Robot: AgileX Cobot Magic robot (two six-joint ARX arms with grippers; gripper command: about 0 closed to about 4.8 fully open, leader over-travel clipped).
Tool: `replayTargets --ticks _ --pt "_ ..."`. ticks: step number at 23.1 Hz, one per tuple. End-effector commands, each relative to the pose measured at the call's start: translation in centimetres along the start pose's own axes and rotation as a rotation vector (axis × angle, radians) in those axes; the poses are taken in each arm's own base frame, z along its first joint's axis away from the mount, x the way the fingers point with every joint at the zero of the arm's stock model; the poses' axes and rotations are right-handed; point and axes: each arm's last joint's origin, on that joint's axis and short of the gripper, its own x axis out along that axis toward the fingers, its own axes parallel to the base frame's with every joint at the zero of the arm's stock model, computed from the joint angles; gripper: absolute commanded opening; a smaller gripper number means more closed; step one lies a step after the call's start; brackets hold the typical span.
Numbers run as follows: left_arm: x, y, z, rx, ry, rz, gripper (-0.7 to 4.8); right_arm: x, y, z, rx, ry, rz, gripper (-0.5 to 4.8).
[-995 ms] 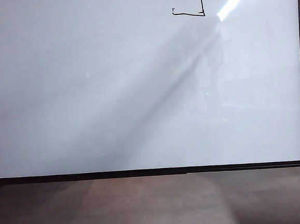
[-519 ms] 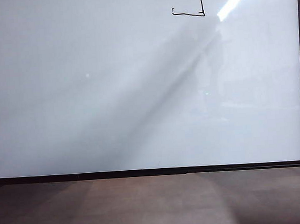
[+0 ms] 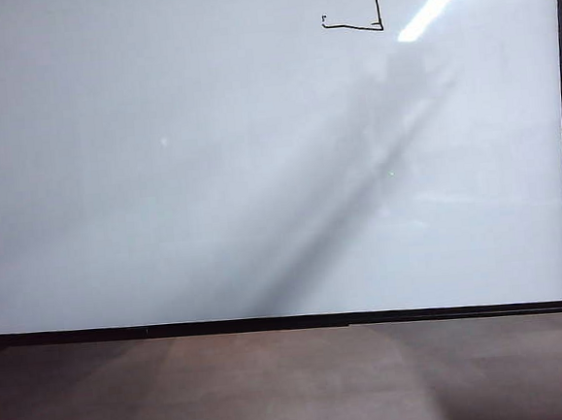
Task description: Reach to the right to find the marker pen, pick it up, and write the number 9 on the whiteboard.
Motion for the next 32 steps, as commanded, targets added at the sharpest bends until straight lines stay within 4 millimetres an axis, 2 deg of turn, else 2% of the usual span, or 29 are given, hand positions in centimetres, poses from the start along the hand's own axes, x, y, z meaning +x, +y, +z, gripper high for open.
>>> replayTargets --ticks 1,6,10,16,24,32 --pt "0.0 0.0 0.2 0.003 -0.017 -0.003 -0.05 -1.4 -1.1 -1.7 0.014 -0.091 -0.002 -0.05" --pt "0.0 0.0 0.2 0.003 -0.016 -0.004 -0.05 -2.4 -2.3 -5.8 0.046 -0.107 -0.083 -0.05" --pt "0.0 0.0 0.2 0.003 -0.016 -0.003 -0.05 -2.6 -2.4 -8.8 0.050 -0.104 -0.054 -0.05" --pt "0.0 0.0 0.2 0.003 -0.016 -0.003 -0.05 -2.5 -2.4 -11.8 0.093 -0.098 -0.013 -0.05" --pt "0.0 0.0 0.2 0.003 -0.014 -0.003 -0.05 -2.1 -2.4 -13.9 0.102 -0.091 -0.001 -0.05" --pt "0.0 0.0 0.1 0.003 -0.010 -0.004 -0.05 -1.8 -2.0 -15.0 0.114 -0.065 0.040 -0.05"
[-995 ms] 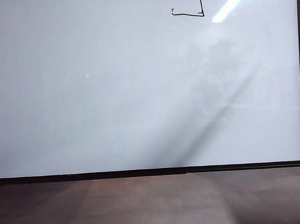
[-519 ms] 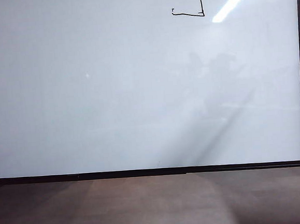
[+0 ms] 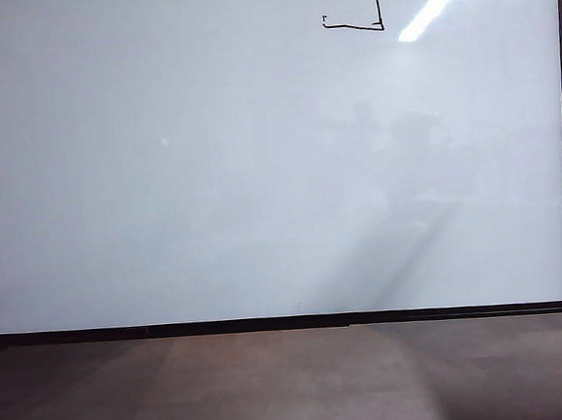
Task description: Reach to the right to find the marker pen, pick it up, and write the number 9 on the whiteboard.
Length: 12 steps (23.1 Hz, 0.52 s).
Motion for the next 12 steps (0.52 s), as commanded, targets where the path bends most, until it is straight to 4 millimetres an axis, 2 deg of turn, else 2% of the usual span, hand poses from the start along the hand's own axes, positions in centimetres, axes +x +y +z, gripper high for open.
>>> replayTargets --ticks 1,12 --pt "0.00 0.00 0.12 0.003 -0.010 -0.003 -0.05 0.04 0.02 0.15 0.015 -0.034 0.007 -0.05" --pt "0.00 0.00 0.11 0.003 -0.009 -0.003 -0.05 0.23 -0.06 -0.31 0.000 -0.058 0.008 -0.05"
